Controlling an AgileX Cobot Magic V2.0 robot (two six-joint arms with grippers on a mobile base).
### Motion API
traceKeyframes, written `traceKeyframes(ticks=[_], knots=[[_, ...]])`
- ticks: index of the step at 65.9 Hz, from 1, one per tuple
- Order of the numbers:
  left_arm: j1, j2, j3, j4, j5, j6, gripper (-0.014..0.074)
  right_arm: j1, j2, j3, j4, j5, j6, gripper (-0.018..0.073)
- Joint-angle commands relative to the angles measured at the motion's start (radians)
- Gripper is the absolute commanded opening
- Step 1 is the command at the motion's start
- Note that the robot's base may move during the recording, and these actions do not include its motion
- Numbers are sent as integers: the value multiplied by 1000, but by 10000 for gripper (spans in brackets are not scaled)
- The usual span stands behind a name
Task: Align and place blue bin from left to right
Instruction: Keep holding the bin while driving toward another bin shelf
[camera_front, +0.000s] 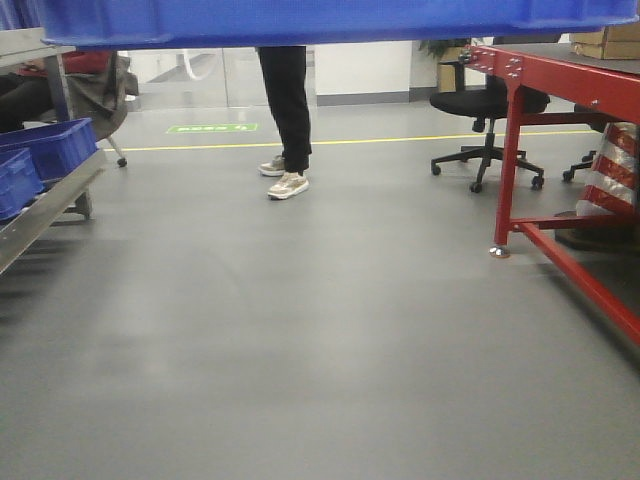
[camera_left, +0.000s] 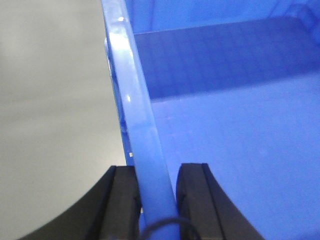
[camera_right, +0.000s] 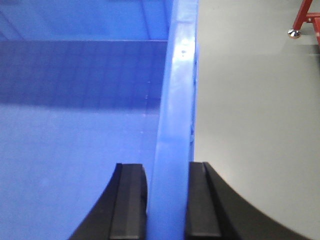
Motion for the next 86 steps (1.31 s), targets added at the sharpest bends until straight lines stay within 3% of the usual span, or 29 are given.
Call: traceKeyframes(ticks=[1,86], knots=[[3,-28,-15,40,-60,20,-111,-6,-26,-12,-29,-118,-14,-151],[3,-28,-15,40,-61,20,-111,-6,-26,-12,-29,-120,-14,-151]])
